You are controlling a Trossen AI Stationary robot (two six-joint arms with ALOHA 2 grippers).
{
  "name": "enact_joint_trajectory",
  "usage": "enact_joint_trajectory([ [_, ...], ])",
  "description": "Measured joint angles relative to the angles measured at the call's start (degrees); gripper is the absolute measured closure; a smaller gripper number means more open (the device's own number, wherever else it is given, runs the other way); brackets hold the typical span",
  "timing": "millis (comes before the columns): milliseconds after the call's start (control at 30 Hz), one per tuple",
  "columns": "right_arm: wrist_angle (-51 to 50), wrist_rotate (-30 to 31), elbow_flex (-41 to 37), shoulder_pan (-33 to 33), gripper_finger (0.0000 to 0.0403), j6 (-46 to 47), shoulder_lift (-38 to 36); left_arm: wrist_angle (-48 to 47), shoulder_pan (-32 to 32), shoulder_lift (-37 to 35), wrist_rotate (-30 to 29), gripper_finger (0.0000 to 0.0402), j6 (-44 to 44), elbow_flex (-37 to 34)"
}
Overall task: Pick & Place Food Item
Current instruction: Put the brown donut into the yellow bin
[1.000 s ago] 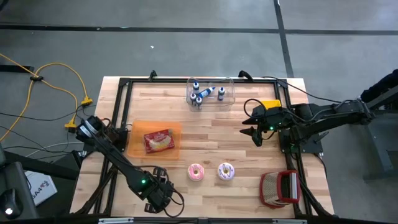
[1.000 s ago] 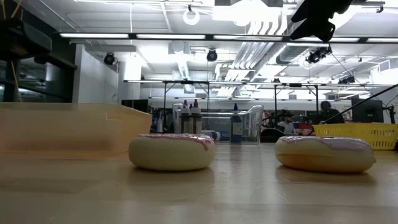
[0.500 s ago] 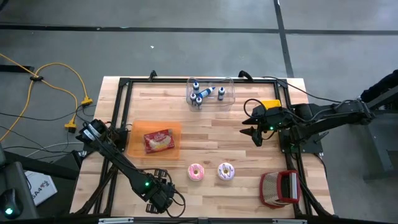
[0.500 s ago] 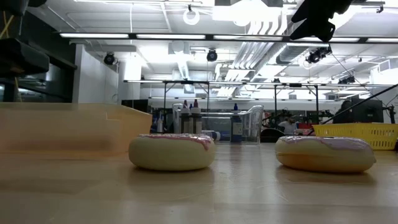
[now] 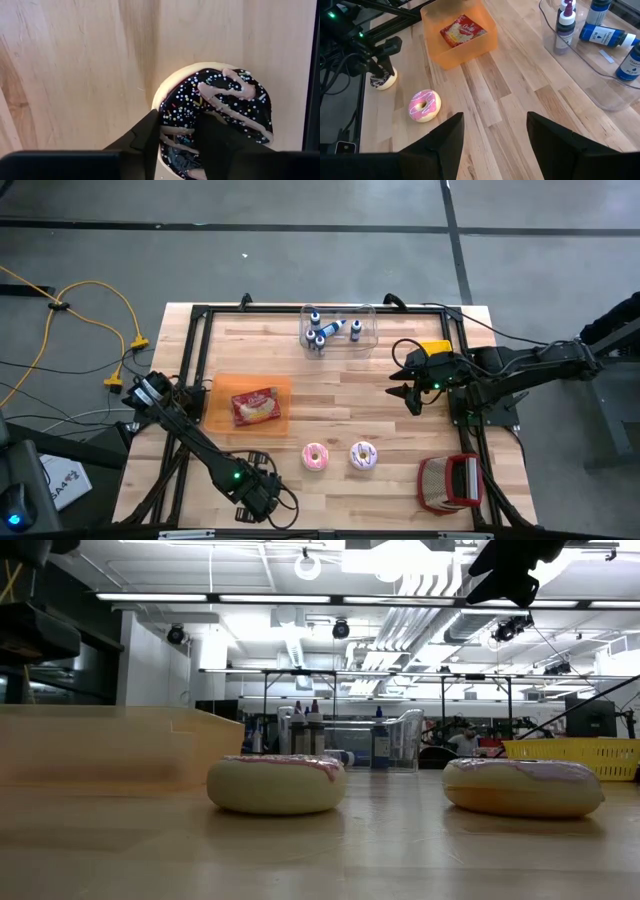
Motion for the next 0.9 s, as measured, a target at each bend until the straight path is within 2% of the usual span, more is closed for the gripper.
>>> enact_joint_trajectory([
  [233, 0.0, 0.0, 0.0, 0.0, 0.0199, 0.0, 0.0, 0.7, 0.4, -0.3, 0.3, 0.0300, -0.1, -0.1],
  [367, 0.0, 0.0, 0.0, 0.0, 0.0199, 0.0, 0.0, 1.8, 2.8, -2.8, 1.3, 0.0300, -0.2, -0.1],
  [667, 0.0, 0.0, 0.0, 0.0, 0.0199, 0.0, 0.0, 2.9, 15.4, -10.2, 2.4, 0.0300, 1.5, -0.1],
  [767, 0.0, 0.0, 0.0, 0.0, 0.0199, 0.0, 0.0, 4.2, 20.5, -11.2, 2.7, 0.0300, 3.8, -0.1],
  [900, 0.0, 0.0, 0.0, 0.0, 0.0199, 0.0, 0.0, 7.3, 27.0, -11.3, 6.0, 0.0300, 7.1, -0.1],
])
